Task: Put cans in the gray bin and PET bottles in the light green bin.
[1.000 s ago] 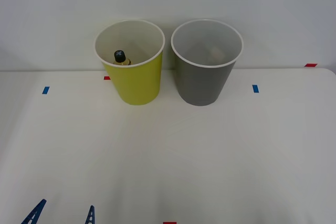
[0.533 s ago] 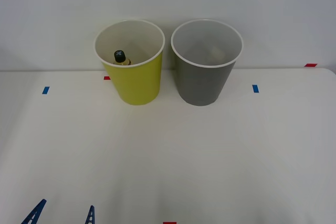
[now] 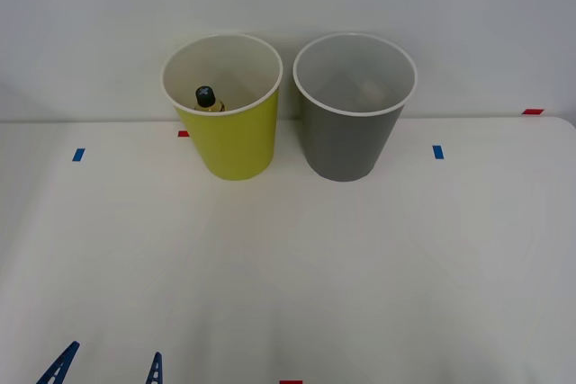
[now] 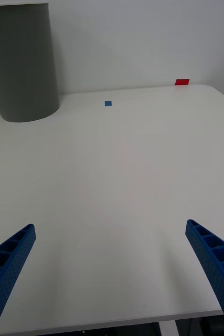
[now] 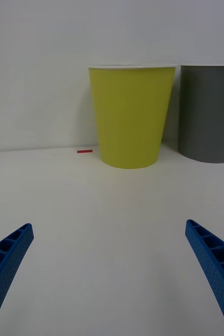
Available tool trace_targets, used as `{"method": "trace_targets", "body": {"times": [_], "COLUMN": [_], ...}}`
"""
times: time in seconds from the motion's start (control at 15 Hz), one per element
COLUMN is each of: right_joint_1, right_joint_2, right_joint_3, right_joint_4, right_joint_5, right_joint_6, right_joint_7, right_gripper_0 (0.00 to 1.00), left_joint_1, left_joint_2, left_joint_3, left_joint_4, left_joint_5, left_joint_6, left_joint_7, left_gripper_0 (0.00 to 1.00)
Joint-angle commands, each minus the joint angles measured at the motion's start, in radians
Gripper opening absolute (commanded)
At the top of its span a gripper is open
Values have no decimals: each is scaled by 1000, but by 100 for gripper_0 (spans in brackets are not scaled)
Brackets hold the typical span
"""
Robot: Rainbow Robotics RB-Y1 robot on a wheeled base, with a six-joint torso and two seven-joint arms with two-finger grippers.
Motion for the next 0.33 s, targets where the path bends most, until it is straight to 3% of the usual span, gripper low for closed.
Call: {"method": "trace_targets", "body": {"times": [0.07, 0.33], "right_joint_1": [0, 0], "right_joint_2": [0, 0], "right_joint_3": [0, 0], "right_joint_4": [0, 0], "right_joint_5": [0, 0], "right_joint_6": [0, 0], "right_joint_7": [0, 0], "right_gripper_0": [100, 100], "left_joint_1": [0, 0], "left_joint_2": [0, 0], "left_joint_3": [0, 0], "left_joint_4": [0, 0], "left_joint_5": [0, 0], "left_joint_6": [0, 0], "left_joint_7": [0, 0], "left_gripper_0": [100, 100]}}
